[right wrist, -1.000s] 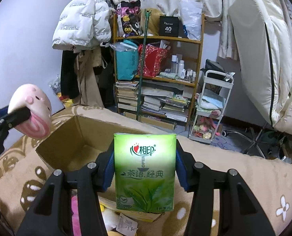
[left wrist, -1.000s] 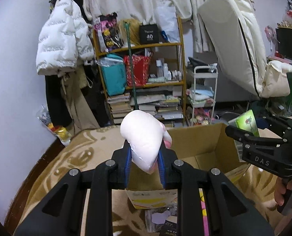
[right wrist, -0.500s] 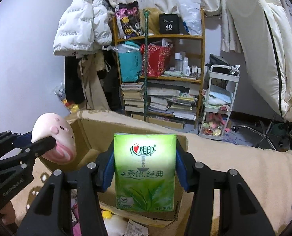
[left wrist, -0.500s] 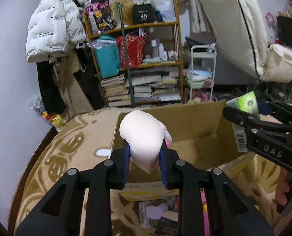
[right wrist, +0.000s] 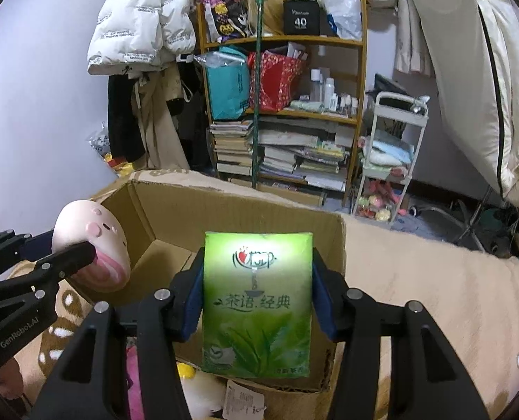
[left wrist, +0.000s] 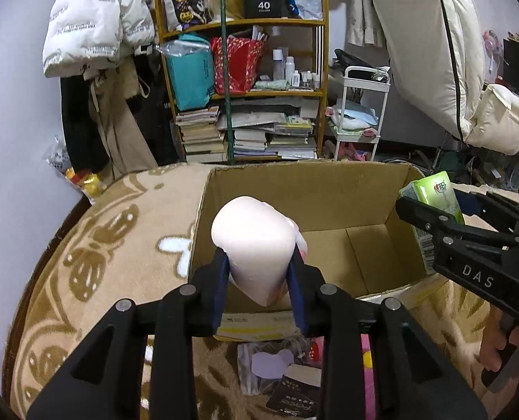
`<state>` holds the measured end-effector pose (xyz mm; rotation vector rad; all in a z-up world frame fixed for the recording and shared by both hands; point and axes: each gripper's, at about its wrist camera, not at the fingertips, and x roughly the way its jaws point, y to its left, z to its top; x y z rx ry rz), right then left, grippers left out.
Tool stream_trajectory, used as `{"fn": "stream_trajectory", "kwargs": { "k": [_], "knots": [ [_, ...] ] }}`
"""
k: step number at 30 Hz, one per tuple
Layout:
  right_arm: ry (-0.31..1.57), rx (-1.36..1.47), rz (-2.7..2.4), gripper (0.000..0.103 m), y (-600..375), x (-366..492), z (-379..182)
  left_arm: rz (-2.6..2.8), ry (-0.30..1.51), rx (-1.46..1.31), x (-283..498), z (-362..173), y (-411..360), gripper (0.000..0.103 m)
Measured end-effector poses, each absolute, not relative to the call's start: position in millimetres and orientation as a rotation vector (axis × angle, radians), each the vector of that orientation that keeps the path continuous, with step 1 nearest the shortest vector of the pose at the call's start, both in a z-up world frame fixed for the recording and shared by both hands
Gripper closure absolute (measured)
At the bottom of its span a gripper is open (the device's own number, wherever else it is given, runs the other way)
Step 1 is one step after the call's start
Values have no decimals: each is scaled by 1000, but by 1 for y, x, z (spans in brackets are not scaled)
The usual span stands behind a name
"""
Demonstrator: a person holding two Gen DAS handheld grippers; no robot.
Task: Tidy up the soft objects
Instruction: 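Carry the tissue pack and pink roll plush over the box and release both, then withdraw both open tools from the box toward the remaining plush toys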
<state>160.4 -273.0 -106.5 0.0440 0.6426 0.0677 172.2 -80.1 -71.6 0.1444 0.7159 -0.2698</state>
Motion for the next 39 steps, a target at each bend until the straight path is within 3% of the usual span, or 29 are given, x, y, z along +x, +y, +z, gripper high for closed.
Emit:
{"fn": "stream_trajectory", "kwargs": {
  "k": [7,9,13,15,19,21,25,39],
  "knots": [
    [670,39,76,38,-275,163,-114,-263,729,160,172,-74,-80,66],
    [669,34,79,36,-274,162,-115,-253,710,164,169,-71,-80,52],
    [664,20,85,26,-271,158,-114,-225,667,181,162,-61,-78,41],
    [662,20,85,25,-270,156,-113,-199,660,178,161,-57,-74,31],
    [656,29,94,9,-269,152,-112,-186,663,162,158,-51,-66,23],
    [646,24,92,8,-267,148,-110,-176,674,153,156,-50,-61,19],
    [647,8,89,0,-264,144,-108,-171,683,132,151,-47,-52,14],
    [656,-29,133,0,-251,141,-107,-147,677,144,141,-44,-46,12]
  ]
}}
